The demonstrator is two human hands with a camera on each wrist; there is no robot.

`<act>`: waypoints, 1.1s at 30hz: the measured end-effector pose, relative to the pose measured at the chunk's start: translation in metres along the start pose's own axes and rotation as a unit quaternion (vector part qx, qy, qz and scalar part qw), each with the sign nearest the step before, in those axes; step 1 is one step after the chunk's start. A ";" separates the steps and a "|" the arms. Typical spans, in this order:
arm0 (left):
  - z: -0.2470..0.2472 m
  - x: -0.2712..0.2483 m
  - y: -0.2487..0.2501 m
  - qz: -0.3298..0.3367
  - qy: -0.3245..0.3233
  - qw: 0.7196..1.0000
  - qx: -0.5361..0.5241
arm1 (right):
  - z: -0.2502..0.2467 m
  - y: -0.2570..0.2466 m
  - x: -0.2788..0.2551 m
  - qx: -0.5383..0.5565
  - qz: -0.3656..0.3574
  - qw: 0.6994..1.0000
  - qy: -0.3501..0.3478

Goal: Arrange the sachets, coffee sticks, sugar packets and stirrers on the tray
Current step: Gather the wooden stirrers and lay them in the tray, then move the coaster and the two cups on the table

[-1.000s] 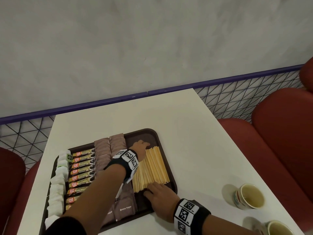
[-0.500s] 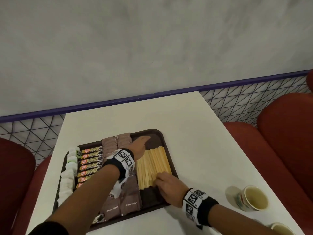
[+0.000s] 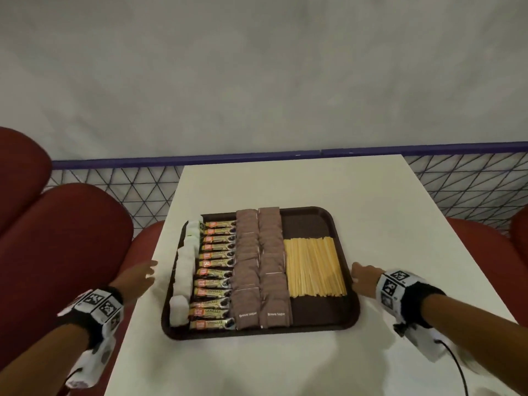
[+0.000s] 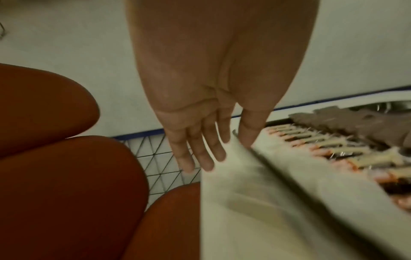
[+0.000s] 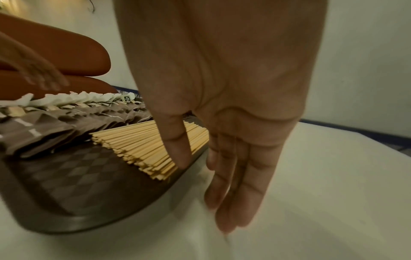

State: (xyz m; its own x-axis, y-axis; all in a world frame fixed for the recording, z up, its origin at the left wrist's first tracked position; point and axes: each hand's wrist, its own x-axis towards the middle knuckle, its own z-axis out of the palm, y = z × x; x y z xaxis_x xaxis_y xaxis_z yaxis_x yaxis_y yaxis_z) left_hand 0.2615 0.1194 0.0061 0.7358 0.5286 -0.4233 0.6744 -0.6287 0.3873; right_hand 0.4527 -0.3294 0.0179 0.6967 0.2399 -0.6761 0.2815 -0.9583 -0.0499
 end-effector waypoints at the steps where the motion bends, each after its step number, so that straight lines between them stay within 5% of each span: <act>1: 0.001 -0.004 -0.012 -0.016 -0.025 1.000 0.003 | 0.001 -0.001 -0.002 0.007 0.006 1.000 0.005; 5: 0.009 -0.014 -0.040 -0.045 -0.107 0.993 -0.030 | 0.009 -0.007 -0.014 0.120 0.077 0.989 -0.042; 8: 0.023 -0.024 -0.035 -0.048 -0.157 0.985 -0.048 | 0.019 -0.007 -0.015 0.106 0.076 0.991 -0.031; 14: 0.036 -0.025 -0.027 -0.037 -0.185 0.978 -0.092 | 0.037 -0.010 -0.010 0.178 0.095 0.979 -0.030; 17: 0.034 -0.016 -0.033 -0.025 -0.148 0.979 -0.140 | 0.043 -0.007 0.002 0.263 0.102 0.959 -0.012; 23: 0.030 0.008 -0.030 -0.035 -0.023 0.950 -0.309 | 0.040 -0.034 0.021 0.464 0.125 0.870 0.113; 26: 0.025 0.017 -0.016 -0.018 -0.004 0.925 -0.381 | 0.034 -0.051 0.032 0.468 0.114 0.862 0.158; 33: 0.021 0.066 -0.008 -0.010 0.001 0.947 -0.322 | 0.004 -0.079 0.061 0.416 0.109 0.878 0.210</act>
State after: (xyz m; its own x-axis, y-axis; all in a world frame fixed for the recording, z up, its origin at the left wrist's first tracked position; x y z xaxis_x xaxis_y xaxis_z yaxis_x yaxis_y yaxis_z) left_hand 0.3033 0.1473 -0.0416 0.7219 0.5378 -0.4354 0.5859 -0.1404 0.7981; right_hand 0.4701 -0.2399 -0.0228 0.9048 -0.0953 -0.4149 -0.3475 -0.7285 -0.5904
